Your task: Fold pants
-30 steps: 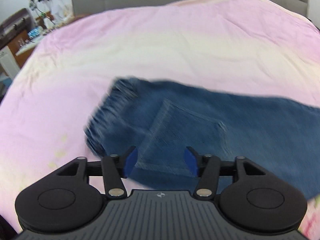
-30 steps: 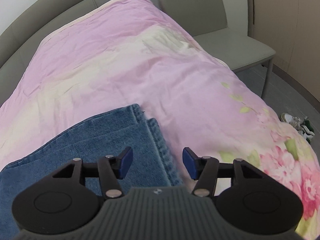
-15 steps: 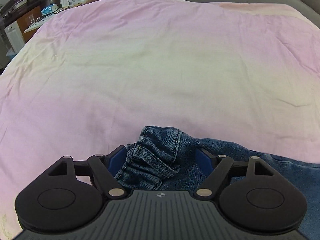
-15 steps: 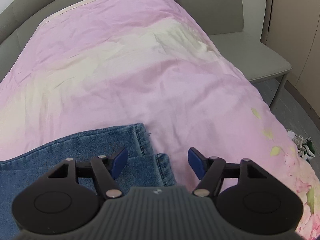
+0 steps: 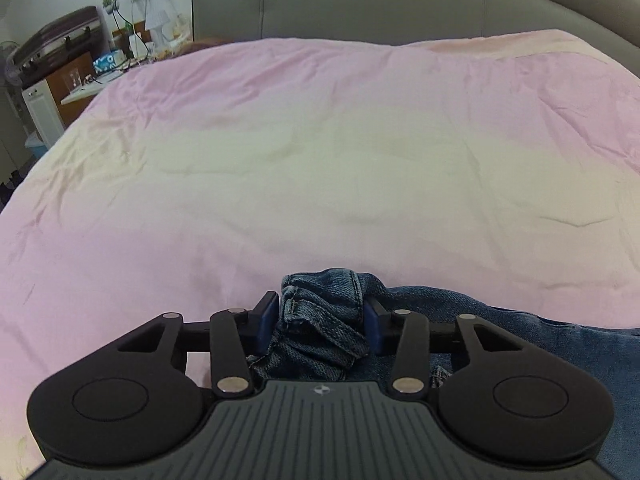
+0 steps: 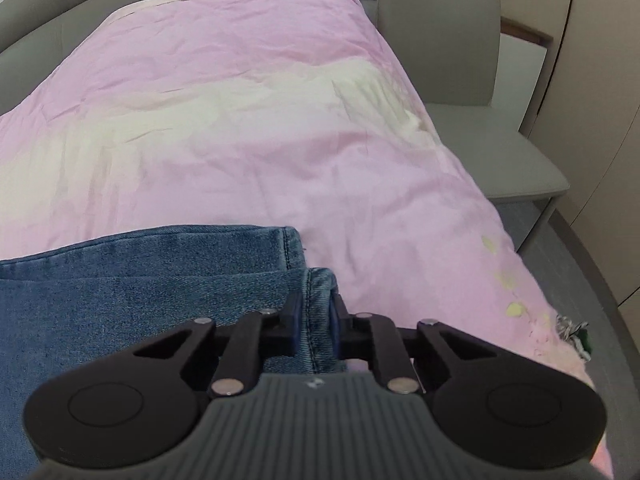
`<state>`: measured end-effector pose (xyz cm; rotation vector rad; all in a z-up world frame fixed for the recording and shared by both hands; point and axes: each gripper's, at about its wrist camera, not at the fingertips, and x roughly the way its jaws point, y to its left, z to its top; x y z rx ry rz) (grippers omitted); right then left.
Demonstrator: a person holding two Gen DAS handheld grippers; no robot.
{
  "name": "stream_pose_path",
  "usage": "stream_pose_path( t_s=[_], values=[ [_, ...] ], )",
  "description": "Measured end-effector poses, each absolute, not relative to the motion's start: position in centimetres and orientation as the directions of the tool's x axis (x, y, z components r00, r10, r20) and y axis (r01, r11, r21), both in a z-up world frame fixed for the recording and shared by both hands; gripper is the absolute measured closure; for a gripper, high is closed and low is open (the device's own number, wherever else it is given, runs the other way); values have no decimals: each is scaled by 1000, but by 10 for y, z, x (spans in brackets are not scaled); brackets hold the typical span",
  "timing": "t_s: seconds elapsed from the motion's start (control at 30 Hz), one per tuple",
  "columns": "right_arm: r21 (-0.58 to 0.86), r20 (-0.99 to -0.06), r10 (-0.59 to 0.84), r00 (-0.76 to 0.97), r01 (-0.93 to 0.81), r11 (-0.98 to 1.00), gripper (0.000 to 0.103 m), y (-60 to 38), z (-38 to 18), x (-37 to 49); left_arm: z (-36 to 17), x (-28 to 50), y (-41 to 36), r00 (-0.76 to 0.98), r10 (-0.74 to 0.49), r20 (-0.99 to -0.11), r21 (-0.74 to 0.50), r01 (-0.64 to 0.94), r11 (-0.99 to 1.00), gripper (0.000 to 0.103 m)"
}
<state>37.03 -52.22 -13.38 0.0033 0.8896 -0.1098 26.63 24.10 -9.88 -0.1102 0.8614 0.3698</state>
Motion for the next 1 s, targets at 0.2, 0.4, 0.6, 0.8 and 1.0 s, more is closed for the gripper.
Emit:
stream_pose_path(
  t_s=[0.2, 0.4, 0.6, 0.8, 1.0],
  values=[
    [-87, -716, -117, 688, 77, 993, 94, -507, -96, 363, -78, 241, 250, 635, 309, -708, 37, -403, 914, 56],
    [-108, -709, -143, 691, 93, 990, 95, -493, -105, 401, -75, 249, 271, 632, 347, -693, 36, -451, 892, 56],
    [-168, -730, -185, 658, 90, 982, 95, -481, -140, 441, -98, 276, 260, 609, 389, -691, 117, -437, 892, 56],
    [-179, -789, -225, 571, 136, 974, 86, -492, -165, 451, -114, 283, 262, 565, 376, -734, 135, -422, 897, 43],
    [-61, -791, -181, 584, 219, 974, 63, -511, -148, 423, -82, 262, 248, 620, 371, -691, 114, -413, 904, 32]
  ],
)
